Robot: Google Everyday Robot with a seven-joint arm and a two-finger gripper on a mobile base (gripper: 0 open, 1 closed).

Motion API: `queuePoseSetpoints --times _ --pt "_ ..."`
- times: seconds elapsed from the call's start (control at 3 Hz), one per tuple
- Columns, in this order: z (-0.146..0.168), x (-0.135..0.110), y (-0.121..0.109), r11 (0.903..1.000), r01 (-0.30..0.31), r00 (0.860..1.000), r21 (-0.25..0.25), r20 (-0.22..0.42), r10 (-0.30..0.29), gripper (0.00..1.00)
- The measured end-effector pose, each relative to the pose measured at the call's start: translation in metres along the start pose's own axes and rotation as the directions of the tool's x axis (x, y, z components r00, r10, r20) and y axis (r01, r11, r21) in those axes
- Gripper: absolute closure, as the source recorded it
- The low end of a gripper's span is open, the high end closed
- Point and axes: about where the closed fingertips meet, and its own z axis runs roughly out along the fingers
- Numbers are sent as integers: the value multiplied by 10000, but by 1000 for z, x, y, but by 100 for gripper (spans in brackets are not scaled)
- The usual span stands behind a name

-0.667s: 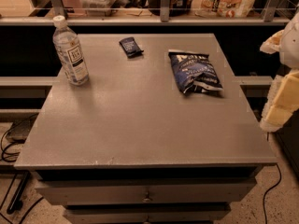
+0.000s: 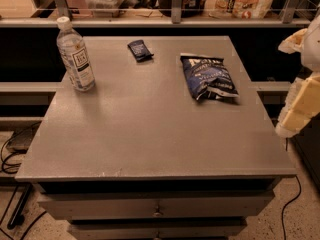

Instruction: Move blue chip bag near blue plastic bottle

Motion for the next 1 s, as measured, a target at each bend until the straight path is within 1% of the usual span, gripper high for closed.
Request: queuePoseSetpoints --times 0.33,0.67,1.0 --pt "9 -5 -17 9991 -185 9894 393 1444 127 0" --pt "29 -30 -40 9972 -540 9406 517 3378 335 0" --pt "27 -31 -37 9976 -484 9449 498 3261 296 0"
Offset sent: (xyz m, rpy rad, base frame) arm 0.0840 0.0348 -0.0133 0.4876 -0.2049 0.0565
